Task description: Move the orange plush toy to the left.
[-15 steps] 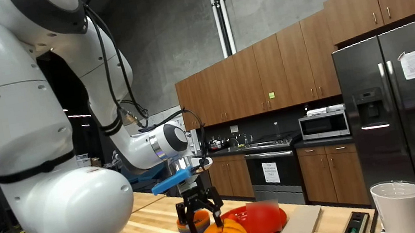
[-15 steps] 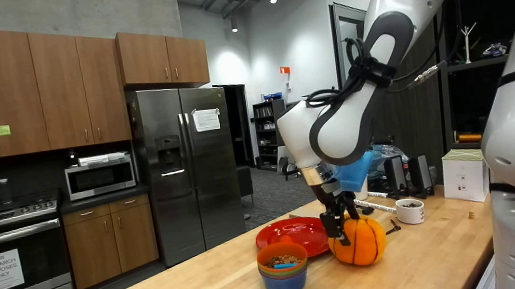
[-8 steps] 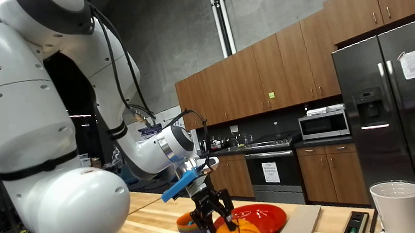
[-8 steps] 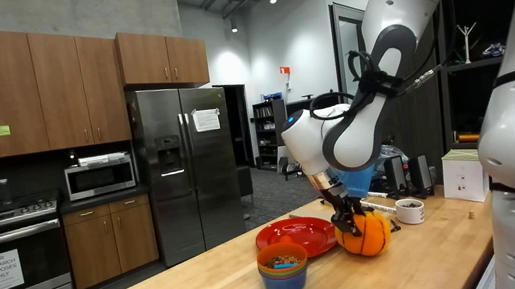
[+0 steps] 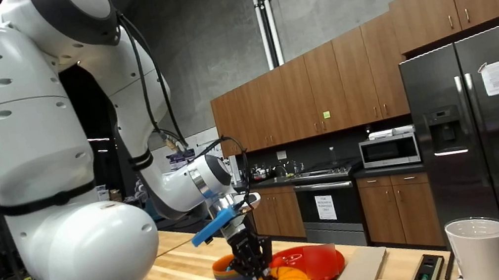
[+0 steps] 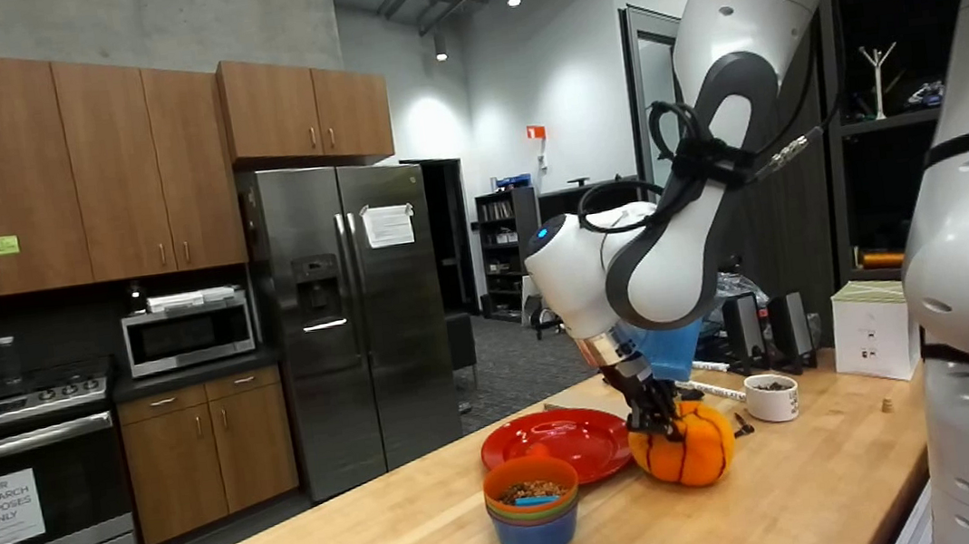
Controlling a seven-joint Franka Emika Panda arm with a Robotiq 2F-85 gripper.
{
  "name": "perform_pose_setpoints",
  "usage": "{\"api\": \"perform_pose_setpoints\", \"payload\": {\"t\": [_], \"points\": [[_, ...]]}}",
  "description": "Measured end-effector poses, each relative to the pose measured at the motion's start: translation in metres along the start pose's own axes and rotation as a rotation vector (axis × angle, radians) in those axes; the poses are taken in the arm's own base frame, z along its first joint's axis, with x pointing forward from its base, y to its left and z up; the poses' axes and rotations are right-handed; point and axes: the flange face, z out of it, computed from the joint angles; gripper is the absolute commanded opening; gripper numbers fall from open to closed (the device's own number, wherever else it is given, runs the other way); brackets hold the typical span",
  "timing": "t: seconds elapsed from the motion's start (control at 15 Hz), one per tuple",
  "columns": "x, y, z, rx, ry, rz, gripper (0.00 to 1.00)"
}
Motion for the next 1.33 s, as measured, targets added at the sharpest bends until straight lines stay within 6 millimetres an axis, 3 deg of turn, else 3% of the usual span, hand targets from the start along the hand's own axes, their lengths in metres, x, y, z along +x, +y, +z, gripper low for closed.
{"api": "perform_pose_setpoints", "payload": {"t": [0.27,0.67,0.87,1.07,1.33], "points": [[0.005,-0.015,-0.039,0.044,0.073,-0.024,0.02],[0.015,-0.034,-0.148,0.029,0.297,-0.086,0.02],[0.018,-0.045,-0.192,0.012,0.383,-0.114,0.02],[0.024,-0.059,-0.22,-0.009,0.436,-0.15,0.02],[0.041,-0.089,-0.232,-0.026,0.458,-0.228,0.02]]}}
